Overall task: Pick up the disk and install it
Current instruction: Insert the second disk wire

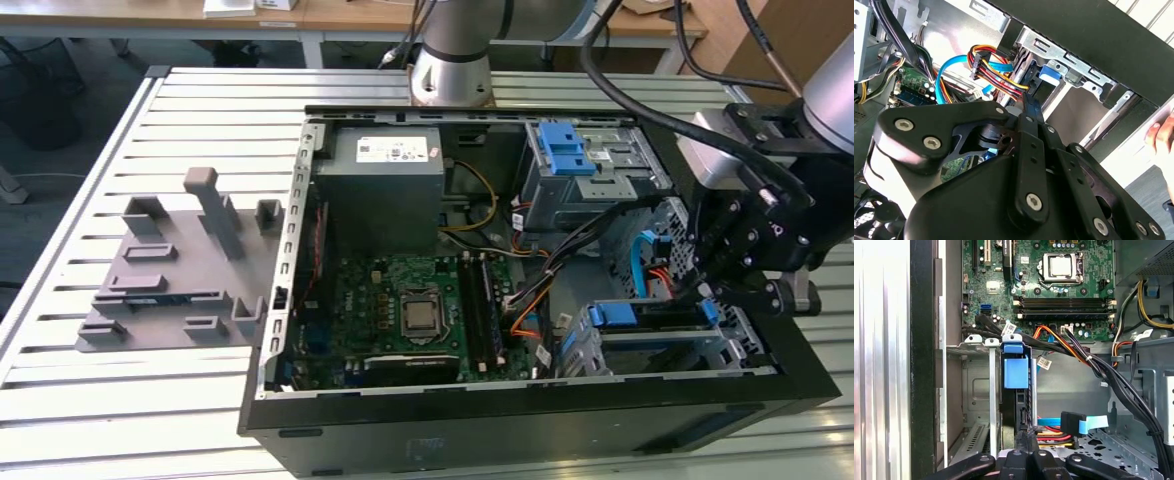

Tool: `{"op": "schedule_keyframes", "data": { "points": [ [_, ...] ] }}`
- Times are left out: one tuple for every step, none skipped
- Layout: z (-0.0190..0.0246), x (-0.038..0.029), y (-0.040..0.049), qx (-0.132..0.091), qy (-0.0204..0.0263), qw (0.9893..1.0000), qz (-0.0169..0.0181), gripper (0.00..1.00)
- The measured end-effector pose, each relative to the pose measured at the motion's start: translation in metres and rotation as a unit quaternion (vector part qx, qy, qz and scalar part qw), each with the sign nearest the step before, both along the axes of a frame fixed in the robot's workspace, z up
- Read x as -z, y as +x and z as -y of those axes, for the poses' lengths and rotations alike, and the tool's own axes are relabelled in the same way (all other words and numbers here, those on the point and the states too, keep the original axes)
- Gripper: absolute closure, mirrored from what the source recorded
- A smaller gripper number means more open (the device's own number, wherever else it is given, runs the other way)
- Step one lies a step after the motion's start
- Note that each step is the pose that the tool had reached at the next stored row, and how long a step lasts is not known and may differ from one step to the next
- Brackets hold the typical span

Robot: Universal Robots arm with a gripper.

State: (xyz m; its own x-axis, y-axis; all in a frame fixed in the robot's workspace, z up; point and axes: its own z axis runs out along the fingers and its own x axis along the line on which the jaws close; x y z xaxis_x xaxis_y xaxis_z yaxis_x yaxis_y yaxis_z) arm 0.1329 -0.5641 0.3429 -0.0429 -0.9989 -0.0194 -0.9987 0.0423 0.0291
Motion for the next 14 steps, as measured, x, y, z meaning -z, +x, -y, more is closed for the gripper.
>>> {"op": "schedule_keyframes", "data": {
  "points": [
    [0.0000, 0.0000, 0.0000, 0.000, 0.0000, 1.0000, 0.0000, 0.89],
    [0.0000, -0.0001, 0.0000, 0.000, 0.0000, 1.0000, 0.0000, 0.89],
    [0.0000, -0.0001, 0.0000, 0.000, 0.0000, 1.0000, 0.0000, 0.89],
    [0.0000, -0.0001, 0.0000, 0.000, 0.0000, 1.0000, 0.0000, 0.89],
    [0.0000, -0.0001, 0.0000, 0.000, 0.0000, 1.0000, 0.0000, 0.89],
    [0.0000, -0.0002, -0.0001, 0.000, 0.0000, 1.0000, 0.0000, 0.89],
    [-0.0001, -0.0002, -0.0008, 0.000, -0.0001, 1.0000, 0.0000, 0.89],
    [-0.0001, -0.0003, -0.0020, 0.000, -0.0001, 1.0000, 0.0001, 0.89],
    [0.0000, -0.0003, -0.0036, 0.000, -0.0001, 1.0000, 0.0001, 0.89],
    [0.0000, -0.0001, -0.0054, 0.000, 0.0000, 1.0000, 0.0003, 0.89],
    [0.0000, -0.0002, -0.0071, 0.000, 0.0000, 1.0000, 0.0004, 0.89],
    [0.0000, -0.0002, -0.0086, 0.000, 0.0000, 1.0000, 0.0004, 0.89],
    [0.0000, -0.0004, -0.0097, 0.000, -0.0001, 1.0000, 0.0005, 0.89],
    [0.0001, -0.0010, -0.0105, 0.000, -0.0002, 1.0000, 0.0004, 0.89]
  ]
}}
